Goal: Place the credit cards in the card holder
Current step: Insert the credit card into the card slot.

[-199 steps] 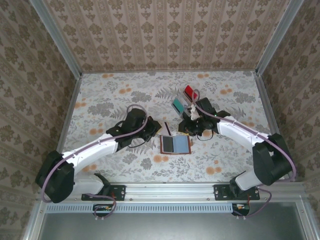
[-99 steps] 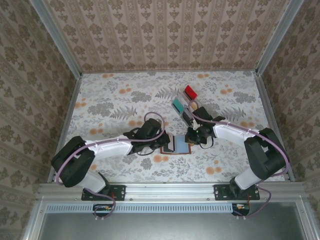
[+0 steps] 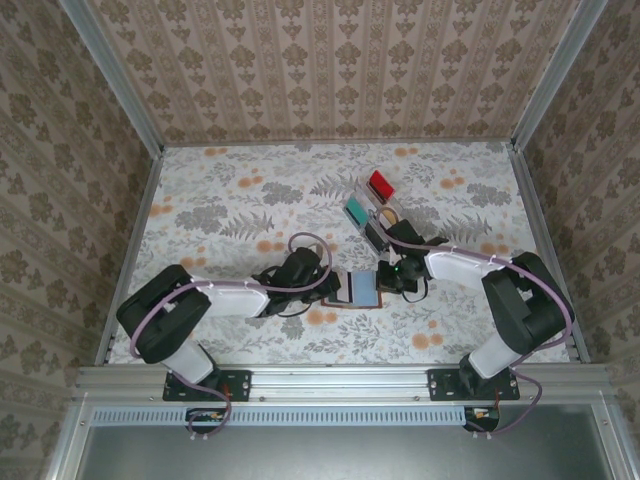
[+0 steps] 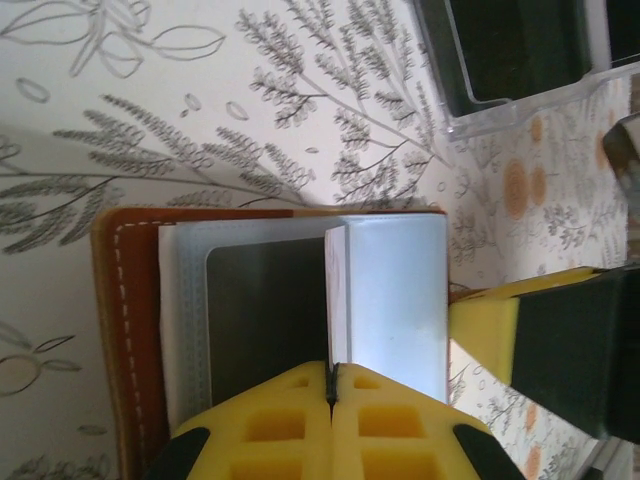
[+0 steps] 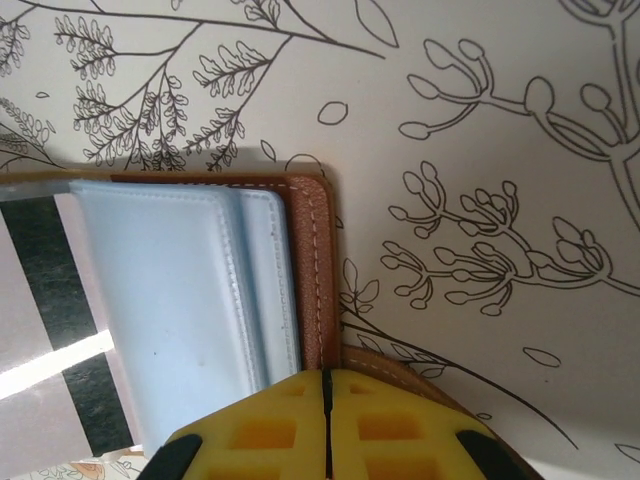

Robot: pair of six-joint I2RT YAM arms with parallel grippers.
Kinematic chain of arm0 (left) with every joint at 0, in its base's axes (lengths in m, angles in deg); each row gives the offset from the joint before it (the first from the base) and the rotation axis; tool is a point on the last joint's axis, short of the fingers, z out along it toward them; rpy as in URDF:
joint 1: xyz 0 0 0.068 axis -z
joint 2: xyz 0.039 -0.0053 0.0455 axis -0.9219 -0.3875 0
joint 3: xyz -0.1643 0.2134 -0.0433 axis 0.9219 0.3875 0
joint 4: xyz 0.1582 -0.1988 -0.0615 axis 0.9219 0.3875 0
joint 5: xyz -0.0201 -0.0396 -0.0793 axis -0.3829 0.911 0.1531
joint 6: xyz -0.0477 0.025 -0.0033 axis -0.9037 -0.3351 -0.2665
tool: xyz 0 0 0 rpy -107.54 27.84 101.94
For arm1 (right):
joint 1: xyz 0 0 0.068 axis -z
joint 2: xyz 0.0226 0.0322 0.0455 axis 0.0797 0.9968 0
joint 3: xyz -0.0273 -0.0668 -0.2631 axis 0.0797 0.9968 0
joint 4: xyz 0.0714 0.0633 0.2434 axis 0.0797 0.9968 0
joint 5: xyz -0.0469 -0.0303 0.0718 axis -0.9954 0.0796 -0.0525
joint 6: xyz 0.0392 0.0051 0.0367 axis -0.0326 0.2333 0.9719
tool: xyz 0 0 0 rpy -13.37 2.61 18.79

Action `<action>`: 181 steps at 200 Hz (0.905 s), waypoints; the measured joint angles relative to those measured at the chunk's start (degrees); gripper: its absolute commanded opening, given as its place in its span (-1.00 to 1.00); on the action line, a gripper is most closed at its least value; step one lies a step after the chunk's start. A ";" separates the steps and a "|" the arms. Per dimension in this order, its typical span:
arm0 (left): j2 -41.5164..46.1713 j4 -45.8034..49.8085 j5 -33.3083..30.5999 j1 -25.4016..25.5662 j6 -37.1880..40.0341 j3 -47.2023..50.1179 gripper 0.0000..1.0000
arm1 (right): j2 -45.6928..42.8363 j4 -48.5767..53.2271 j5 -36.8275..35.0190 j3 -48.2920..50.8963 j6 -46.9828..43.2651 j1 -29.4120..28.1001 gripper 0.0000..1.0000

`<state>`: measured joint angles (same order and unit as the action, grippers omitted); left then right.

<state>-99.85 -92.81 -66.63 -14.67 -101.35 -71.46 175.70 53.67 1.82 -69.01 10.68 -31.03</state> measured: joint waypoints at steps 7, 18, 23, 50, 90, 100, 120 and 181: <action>-0.28 -0.72 0.04 0.00 -0.02 0.00 -1.00 | -0.13 -0.46 0.09 0.31 0.00 0.02 -0.85; -0.90 -1.75 0.17 0.00 -0.04 0.00 -1.00 | -0.15 -0.92 0.28 0.48 0.04 0.07 -0.85; -1.25 -2.16 0.20 0.00 -0.13 0.00 -1.00 | -0.15 -1.14 0.31 0.55 0.07 0.04 -0.84; -3.26 -4.50 0.92 0.24 -0.48 0.11 -1.00 | -0.13 -1.40 0.35 0.61 0.17 0.04 -0.84; -3.74 -5.73 2.47 0.39 -0.57 1.18 -1.00 | 0.02 -1.90 0.52 0.61 0.17 0.04 -0.84; -3.69 -5.86 2.75 0.39 -0.57 1.75 -1.00 | 0.02 -1.95 0.59 0.59 0.17 0.04 -0.84; -3.48 -5.81 2.80 0.39 -0.57 2.67 -0.94 | 0.11 -2.21 0.76 0.59 0.17 0.04 -0.83; -7.32 -2.25 3.13 0.98 0.04 -3.50 -0.68 | 0.52 -2.97 2.03 0.59 0.20 0.20 -0.84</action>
<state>-107.18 -95.07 -63.50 -13.68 -101.30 -74.95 176.22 50.70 3.85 -68.42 10.88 -30.83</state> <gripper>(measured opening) 0.146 0.083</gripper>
